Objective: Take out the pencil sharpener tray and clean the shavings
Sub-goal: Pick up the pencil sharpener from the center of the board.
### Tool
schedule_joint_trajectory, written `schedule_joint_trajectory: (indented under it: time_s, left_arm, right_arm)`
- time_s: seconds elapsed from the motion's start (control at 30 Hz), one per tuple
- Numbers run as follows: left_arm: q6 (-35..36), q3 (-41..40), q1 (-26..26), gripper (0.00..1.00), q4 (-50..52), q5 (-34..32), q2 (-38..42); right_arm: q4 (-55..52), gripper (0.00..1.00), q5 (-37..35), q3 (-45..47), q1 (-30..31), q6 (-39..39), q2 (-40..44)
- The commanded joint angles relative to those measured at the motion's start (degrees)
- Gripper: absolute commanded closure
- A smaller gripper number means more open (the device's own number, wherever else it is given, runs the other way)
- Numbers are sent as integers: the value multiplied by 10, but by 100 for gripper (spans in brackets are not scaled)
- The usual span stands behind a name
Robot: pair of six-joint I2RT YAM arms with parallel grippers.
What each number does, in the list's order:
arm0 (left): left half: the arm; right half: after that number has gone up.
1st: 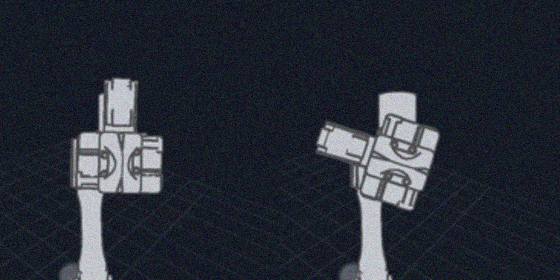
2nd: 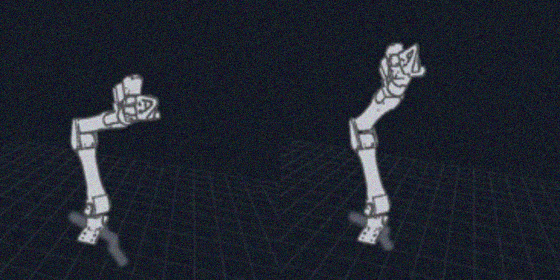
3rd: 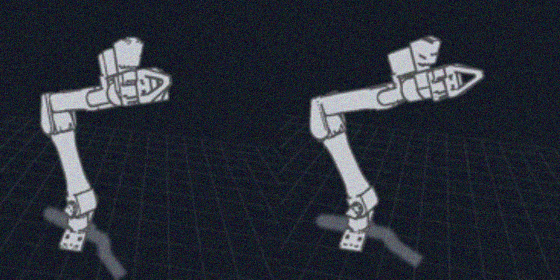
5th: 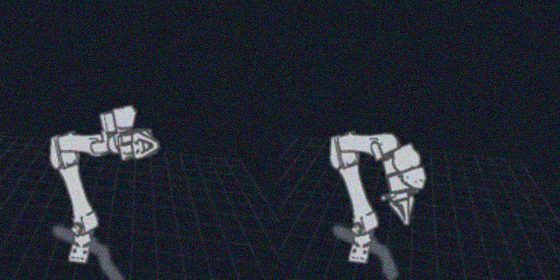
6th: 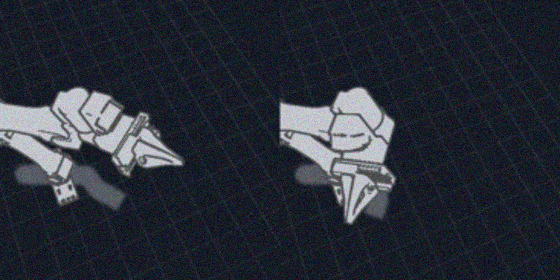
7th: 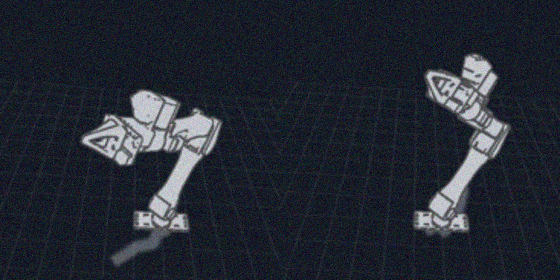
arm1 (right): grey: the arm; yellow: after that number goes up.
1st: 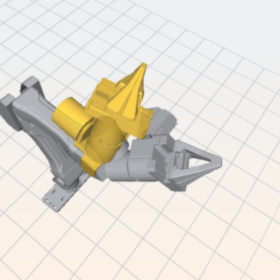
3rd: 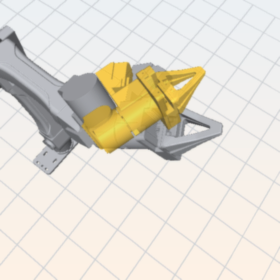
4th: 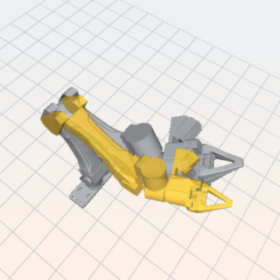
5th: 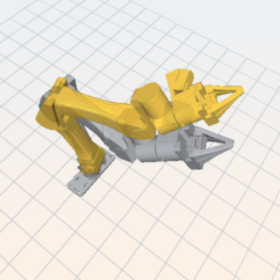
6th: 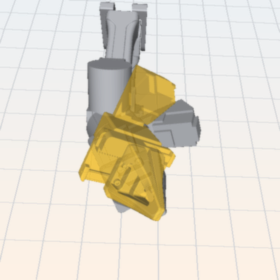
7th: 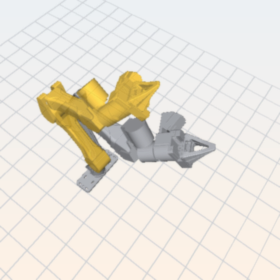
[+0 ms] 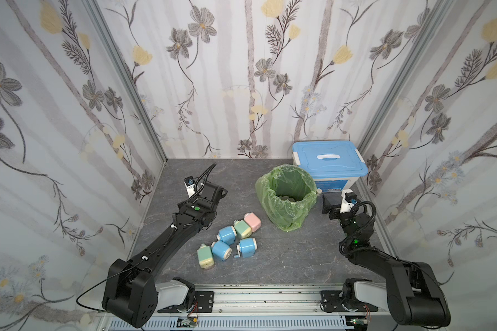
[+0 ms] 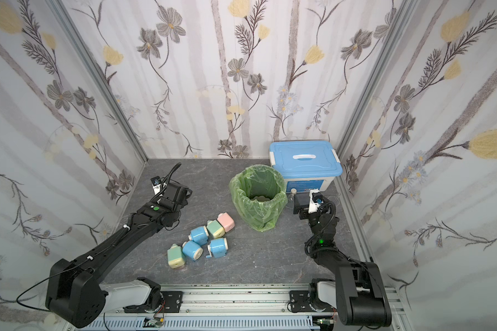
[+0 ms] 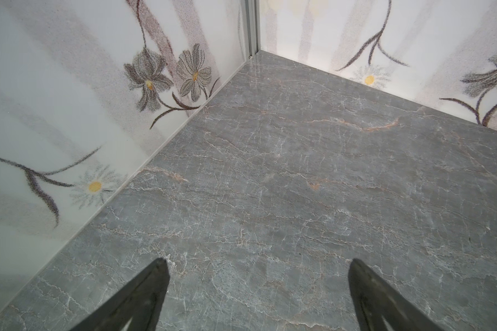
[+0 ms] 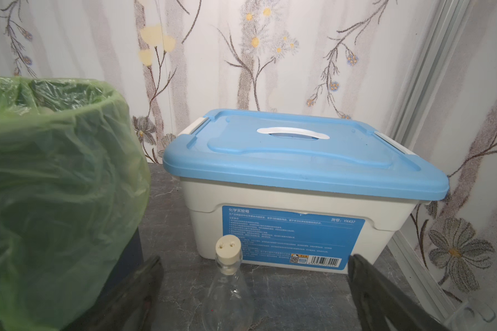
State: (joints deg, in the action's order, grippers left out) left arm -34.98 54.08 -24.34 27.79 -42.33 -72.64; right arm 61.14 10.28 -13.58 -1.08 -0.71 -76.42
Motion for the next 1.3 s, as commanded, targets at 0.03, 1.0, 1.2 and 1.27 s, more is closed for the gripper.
schedule_joint_trajectory:
  time_s: [0.03,1.0,1.2,1.27]
  left_arm:
    - [-23,1,1,0,5,-4,3]
    - [38,121,20,0,-66,121,-71]
    - [38,98,55,0,-64,175,-17]
    - [35,86,75,0,-65,199,2]
  right_arm:
    - [-130,0,-3,-1,25,7,91]
    - [-490,0,40,-8,327,116,395]
    - [-478,0,-9,-68,466,88,240]
    - [-466,0,-14,-83,498,83,199]
